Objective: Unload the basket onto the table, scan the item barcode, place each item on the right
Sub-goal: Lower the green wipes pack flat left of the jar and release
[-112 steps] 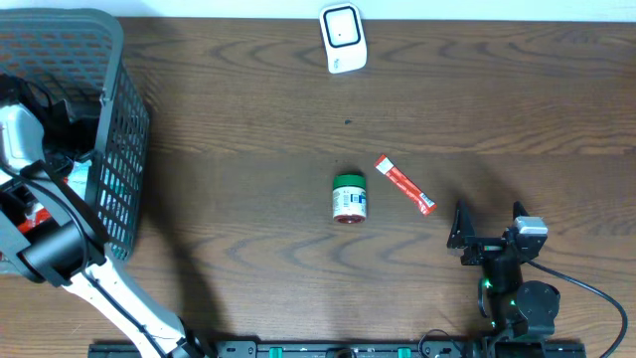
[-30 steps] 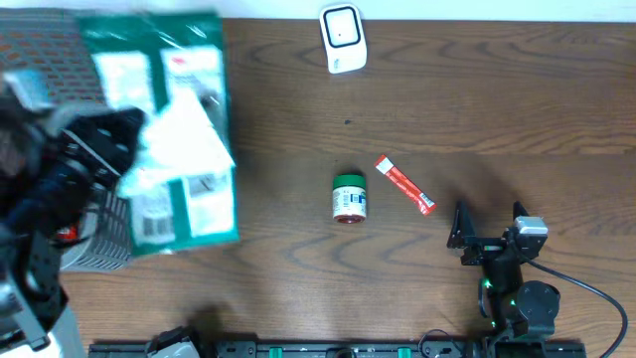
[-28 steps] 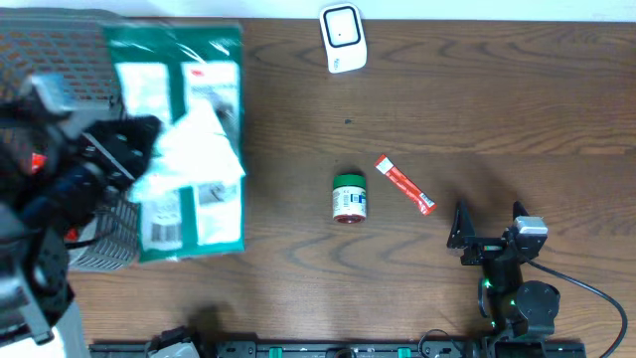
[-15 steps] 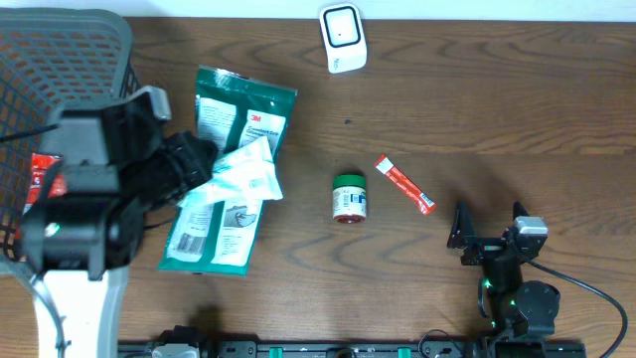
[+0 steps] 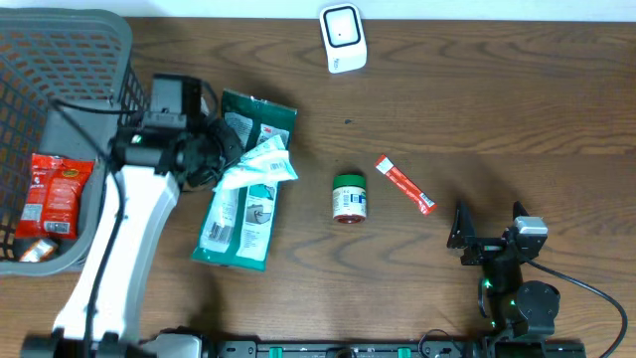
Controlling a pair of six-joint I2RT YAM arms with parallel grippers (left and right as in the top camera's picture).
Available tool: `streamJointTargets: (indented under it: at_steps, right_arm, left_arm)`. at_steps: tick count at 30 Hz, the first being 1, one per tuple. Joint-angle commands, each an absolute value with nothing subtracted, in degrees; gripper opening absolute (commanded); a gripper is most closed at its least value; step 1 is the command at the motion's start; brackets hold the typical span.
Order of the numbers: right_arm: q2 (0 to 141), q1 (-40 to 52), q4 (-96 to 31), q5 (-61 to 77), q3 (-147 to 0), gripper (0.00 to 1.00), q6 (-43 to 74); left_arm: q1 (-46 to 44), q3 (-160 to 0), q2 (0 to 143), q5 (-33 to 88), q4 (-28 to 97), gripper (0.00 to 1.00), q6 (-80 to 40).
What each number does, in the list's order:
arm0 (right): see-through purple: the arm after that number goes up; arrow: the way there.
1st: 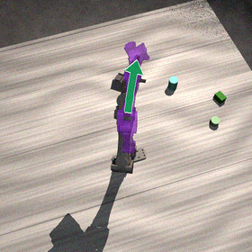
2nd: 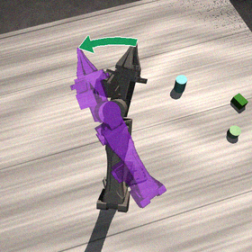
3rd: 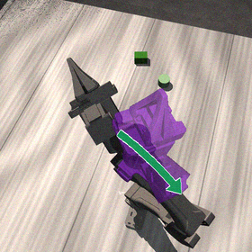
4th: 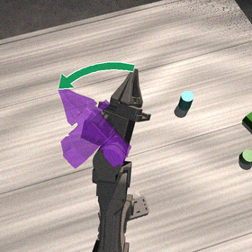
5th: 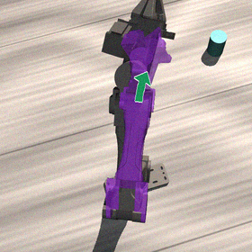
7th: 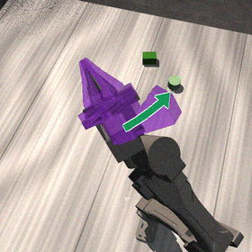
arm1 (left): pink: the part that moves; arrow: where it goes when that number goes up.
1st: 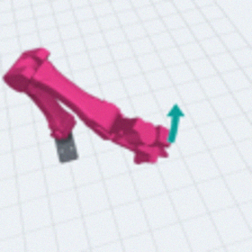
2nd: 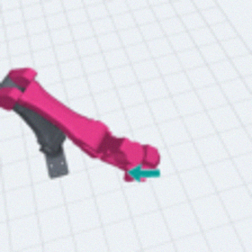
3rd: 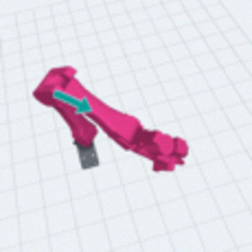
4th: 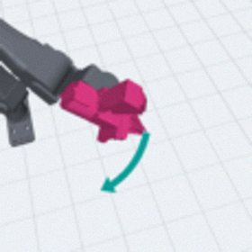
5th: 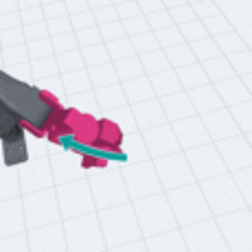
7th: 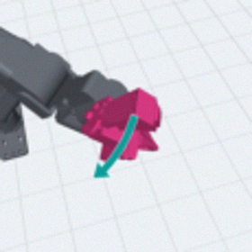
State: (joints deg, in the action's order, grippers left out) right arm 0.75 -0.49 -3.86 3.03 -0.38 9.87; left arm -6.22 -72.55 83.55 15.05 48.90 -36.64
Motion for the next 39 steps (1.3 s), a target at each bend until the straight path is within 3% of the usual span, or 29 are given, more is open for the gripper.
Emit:
streamJointTargets:
  at_steps: [1, 11, 35, 37, 39]
  right_arm:
    - [0.78, -0.01, -4.1, 2.87, -0.32, 0.99, 10.24]
    - [0.78, -0.01, -4.1, 2.87, -0.32, 0.99, 10.24]
    - [0.78, -0.01, -4.08, 2.87, -0.32, 0.99, 10.24]
    - [0.78, -0.01, -4.1, 2.87, -0.32, 0.99, 10.24]
    - [0.78, -0.01, -4.1, 2.87, -0.32, 0.99, 10.24]
  left_arm:
    - [-6.37, -72.53, 87.46, 14.11, 47.62, 0.07, -41.36]
    - [-9.04, -72.53, 94.67, 13.3, 43.13, 0.08, -41.45]
    - [-9.47, -66.61, 95.37, 11.31, 36.1, 0.08, -49.82]
    - [-9.47, -66.26, 95.37, 11.33, 36.16, 0.15, -47.86]
    - [-9.45, -66.28, 95.35, 11.38, 36.12, 0.38, -45.04]
